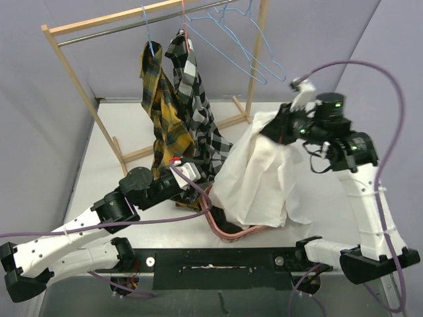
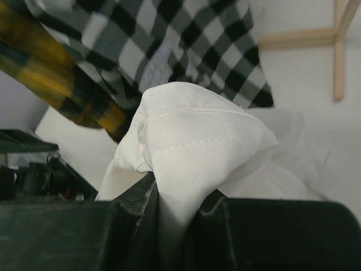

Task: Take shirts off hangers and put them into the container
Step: Place the shirt in the bin.

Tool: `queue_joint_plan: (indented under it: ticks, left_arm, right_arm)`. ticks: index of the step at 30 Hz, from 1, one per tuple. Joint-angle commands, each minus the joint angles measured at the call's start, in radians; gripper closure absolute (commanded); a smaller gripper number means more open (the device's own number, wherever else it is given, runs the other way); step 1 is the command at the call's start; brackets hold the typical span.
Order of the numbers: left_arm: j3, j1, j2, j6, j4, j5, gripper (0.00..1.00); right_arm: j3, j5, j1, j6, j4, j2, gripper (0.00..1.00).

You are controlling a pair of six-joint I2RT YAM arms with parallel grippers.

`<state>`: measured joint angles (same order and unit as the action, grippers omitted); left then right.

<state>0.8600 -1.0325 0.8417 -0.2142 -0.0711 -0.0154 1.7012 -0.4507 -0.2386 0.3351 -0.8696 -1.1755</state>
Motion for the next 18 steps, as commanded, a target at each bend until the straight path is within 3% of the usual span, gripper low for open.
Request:
queue_joint_plan:
  ticks: [1,9,18]
  left_arm:
    - [0.017,0.006,-0.004,-0.004,0.072,0.005,0.41]
    - [0.017,0.008,0.015,-0.006,0.071,0.003,0.41]
    - [0.025,0.007,0.045,0.001,0.062,-0.026,0.41]
  right_arm:
    - [-0.116,0.168,-0.21,-0.073,-0.029,0.047,1.0]
    - [-0.299,0.534,-0.54,-0.049,-0.16,0.078,0.98]
    - [-0.533,0.61,-0.609,0.018,-0.171,0.13,0.97]
